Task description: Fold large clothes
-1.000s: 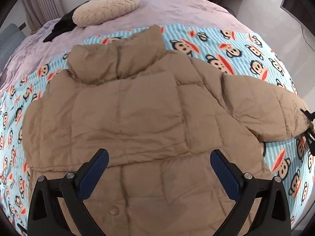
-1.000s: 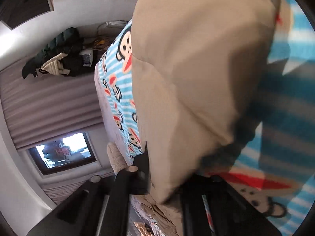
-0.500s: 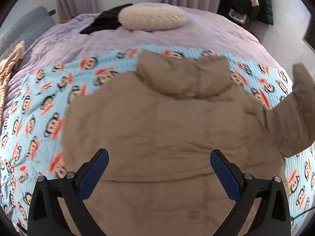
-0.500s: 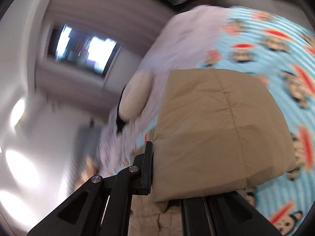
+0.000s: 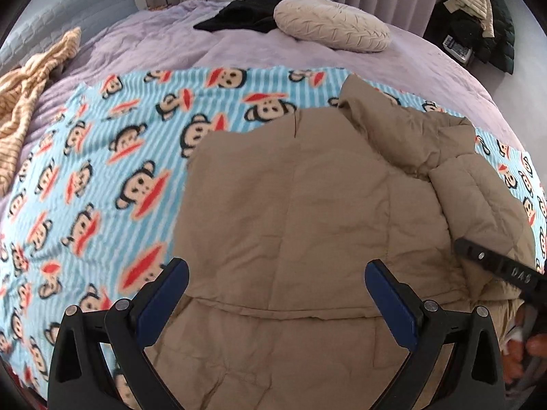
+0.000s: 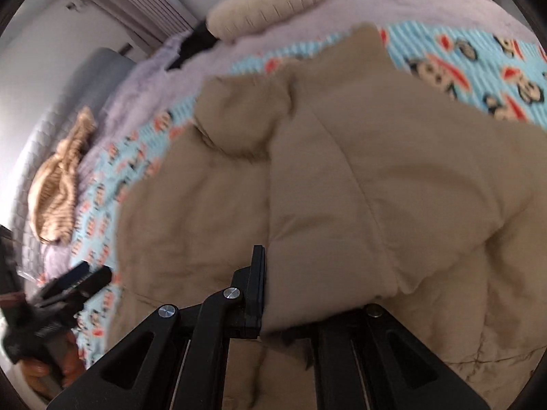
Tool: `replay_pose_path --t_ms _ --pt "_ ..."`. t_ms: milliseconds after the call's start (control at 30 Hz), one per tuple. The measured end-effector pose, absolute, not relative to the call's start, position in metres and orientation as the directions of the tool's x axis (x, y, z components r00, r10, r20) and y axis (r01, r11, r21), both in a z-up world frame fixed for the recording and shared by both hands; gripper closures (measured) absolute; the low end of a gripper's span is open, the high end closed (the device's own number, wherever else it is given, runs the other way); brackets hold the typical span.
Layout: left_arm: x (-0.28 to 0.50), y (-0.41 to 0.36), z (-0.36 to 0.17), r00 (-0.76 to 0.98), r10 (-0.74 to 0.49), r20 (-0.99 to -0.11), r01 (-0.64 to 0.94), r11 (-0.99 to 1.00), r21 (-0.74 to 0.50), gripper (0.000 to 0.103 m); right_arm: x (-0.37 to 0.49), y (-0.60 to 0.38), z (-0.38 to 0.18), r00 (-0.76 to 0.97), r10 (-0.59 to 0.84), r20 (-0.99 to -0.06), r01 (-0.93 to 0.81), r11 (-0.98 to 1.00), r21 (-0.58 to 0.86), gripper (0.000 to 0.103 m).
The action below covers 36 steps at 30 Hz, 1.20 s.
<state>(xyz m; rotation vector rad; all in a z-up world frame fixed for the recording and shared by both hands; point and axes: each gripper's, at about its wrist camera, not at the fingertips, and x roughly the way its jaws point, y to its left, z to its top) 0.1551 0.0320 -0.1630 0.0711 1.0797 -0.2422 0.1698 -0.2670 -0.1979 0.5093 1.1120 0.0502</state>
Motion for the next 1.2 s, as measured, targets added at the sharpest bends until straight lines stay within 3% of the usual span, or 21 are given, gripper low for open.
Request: replay_pose_path --t_ms 133,200,267,300,433,500,567,633,733,933,1000,1133,1200 --pt "0.154 0.018 -0.171 0.435 -0.196 -0.879 0.233 0.967 -0.101 0.0 0.162 -0.27 -0.207 0.441 0.304 -0.844 0.234 0.869 0.436 0.094" --pt "0.155 0.012 -0.172 0.425 -0.214 -0.88 0.236 0.964 -0.121 0.0 0.158 -0.274 -0.2 0.423 0.321 -0.848 0.246 0.86 0.448 0.077" --pt "0.157 0.005 -0.173 0.413 -0.242 -0.878 0.245 0.958 -0.149 0.0 0.15 -0.281 -0.187 0.442 0.33 -0.834 0.261 0.842 0.472 0.03" --pt "0.158 0.003 -0.172 0.414 -0.248 -0.876 0.251 0.956 -0.153 0.0 0.143 -0.287 -0.178 0.472 0.322 -0.821 0.274 0.832 0.483 0.026" --pt "0.167 0.001 -0.168 0.439 -0.233 -0.868 0.248 0.96 -0.132 0.0 0.113 -0.323 -0.161 0.549 0.303 -0.779 0.37 0.748 0.551 0.027" --pt "0.173 0.007 -0.167 0.432 -0.244 -0.868 0.23 0.961 -0.156 0.0 0.102 -0.35 -0.165 0.577 0.277 -0.768 0.462 0.665 0.587 0.036" --pt "0.177 0.015 -0.165 0.43 -0.26 -0.864 0.22 0.959 -0.179 0.0 0.102 -0.369 -0.17 0.579 0.245 -0.778 0.534 0.607 0.588 0.098" --pt "0.18 0.025 -0.161 0.434 -0.281 -0.856 0.213 0.955 -0.205 0.0 0.108 -0.375 -0.165 0.595 0.199 -0.779 0.547 0.61 0.573 0.098" --pt "0.183 0.042 -0.155 0.432 -0.34 -0.835 0.197 0.94 -0.28 0.0 0.132 -0.347 -0.145 0.607 0.183 -0.773 0.436 0.737 0.516 0.099" --pt "0.188 0.056 -0.146 0.375 -0.505 -0.777 0.225 0.863 -0.452 0.0 0.165 -0.244 -0.138 0.496 0.32 -0.807 0.12 0.895 0.429 0.097" --pt "0.19 0.051 -0.151 0.31 -0.576 -0.757 0.232 0.818 -0.527 0.0 0.166 -0.208 -0.154 0.388 0.321 -0.864 0.054 0.928 0.368 0.09" --pt "0.191 0.036 -0.162 0.239 -0.622 -0.746 0.233 0.782 -0.577 0.0 0.145 -0.195 -0.172 0.288 0.352 -0.891 0.043 0.925 0.379 0.057" --pt "0.19 0.028 -0.168 0.208 -0.628 -0.75 0.243 0.776 -0.583 0.0 0.124 -0.217 -0.172 0.295 0.363 -0.884 0.1 0.908 0.407 0.052"
